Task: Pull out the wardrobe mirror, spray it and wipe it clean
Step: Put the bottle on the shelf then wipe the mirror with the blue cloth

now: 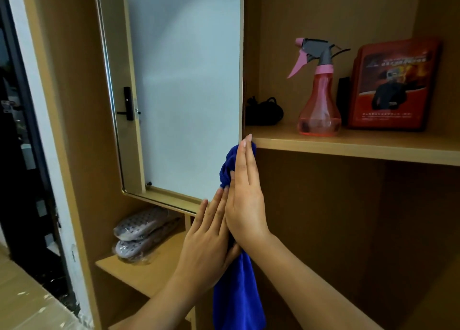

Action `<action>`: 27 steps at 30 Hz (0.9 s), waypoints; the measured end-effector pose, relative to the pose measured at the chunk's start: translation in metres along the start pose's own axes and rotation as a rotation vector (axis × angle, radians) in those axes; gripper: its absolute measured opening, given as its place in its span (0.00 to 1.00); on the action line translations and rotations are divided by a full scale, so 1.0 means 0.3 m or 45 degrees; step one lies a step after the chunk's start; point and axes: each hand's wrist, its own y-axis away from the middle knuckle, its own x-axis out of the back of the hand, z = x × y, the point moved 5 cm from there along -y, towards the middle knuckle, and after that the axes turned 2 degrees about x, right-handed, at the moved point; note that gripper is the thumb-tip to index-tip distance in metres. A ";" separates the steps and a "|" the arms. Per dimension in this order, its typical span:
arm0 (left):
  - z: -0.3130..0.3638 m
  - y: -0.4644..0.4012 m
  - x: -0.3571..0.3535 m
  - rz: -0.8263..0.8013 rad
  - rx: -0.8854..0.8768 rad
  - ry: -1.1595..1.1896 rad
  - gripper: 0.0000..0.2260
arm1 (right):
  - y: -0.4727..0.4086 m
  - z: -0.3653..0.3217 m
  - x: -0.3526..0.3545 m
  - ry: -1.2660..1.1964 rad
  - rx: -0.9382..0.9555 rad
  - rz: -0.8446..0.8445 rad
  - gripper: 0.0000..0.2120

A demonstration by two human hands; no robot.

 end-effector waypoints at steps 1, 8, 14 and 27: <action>0.002 0.008 -0.007 -0.026 -0.027 -0.013 0.31 | 0.006 -0.016 0.004 -0.120 -0.081 -0.042 0.32; 0.001 0.046 -0.043 -0.098 -0.130 -0.021 0.28 | 0.075 0.028 -0.003 -0.239 -0.217 -0.081 0.43; -0.015 0.039 -0.035 -0.084 -0.193 0.005 0.29 | 0.076 0.018 0.003 -0.247 -0.222 -0.064 0.31; 0.005 0.086 -0.048 -0.205 -0.073 0.147 0.35 | 0.121 0.053 -0.015 -0.192 -0.206 -0.055 0.29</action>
